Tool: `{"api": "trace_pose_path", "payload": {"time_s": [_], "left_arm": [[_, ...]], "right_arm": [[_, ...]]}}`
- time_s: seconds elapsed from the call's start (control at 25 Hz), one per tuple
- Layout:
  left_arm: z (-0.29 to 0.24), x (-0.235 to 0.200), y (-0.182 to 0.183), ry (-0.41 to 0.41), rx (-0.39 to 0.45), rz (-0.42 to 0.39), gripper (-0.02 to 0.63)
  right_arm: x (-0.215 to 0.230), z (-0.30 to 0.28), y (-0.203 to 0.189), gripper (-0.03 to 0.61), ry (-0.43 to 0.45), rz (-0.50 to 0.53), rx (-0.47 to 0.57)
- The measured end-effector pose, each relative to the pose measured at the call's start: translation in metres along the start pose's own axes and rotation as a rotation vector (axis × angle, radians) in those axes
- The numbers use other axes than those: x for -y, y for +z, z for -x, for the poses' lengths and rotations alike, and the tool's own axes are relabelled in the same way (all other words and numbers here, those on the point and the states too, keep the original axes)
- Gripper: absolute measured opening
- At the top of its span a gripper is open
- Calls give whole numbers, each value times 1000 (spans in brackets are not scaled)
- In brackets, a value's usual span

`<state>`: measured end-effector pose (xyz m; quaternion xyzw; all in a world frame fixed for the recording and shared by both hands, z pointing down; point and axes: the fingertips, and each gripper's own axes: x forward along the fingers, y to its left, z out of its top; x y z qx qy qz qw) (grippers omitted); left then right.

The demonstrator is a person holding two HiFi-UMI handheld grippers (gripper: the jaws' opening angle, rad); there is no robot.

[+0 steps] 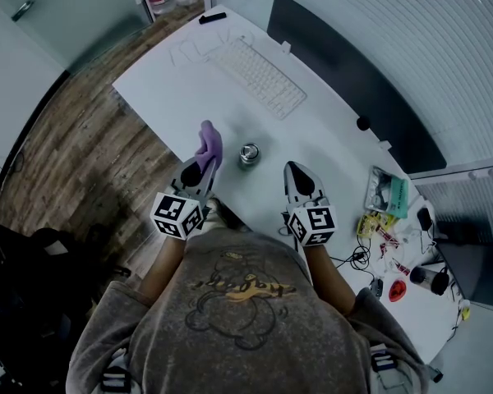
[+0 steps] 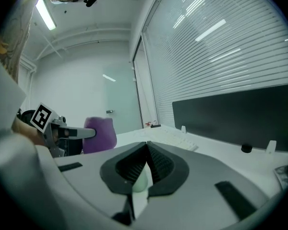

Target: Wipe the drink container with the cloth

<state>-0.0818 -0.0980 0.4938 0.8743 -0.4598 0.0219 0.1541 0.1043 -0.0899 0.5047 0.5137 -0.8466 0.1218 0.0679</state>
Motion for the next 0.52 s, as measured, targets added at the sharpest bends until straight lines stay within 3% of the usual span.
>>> {"api": "trace_pose_path", "payload": {"time_s": [0.52], "left_arm": [[1,3,-1,-9,-13,-2,52]], "right_arm": [[7,3,0,-5,4,17,-13]]}}
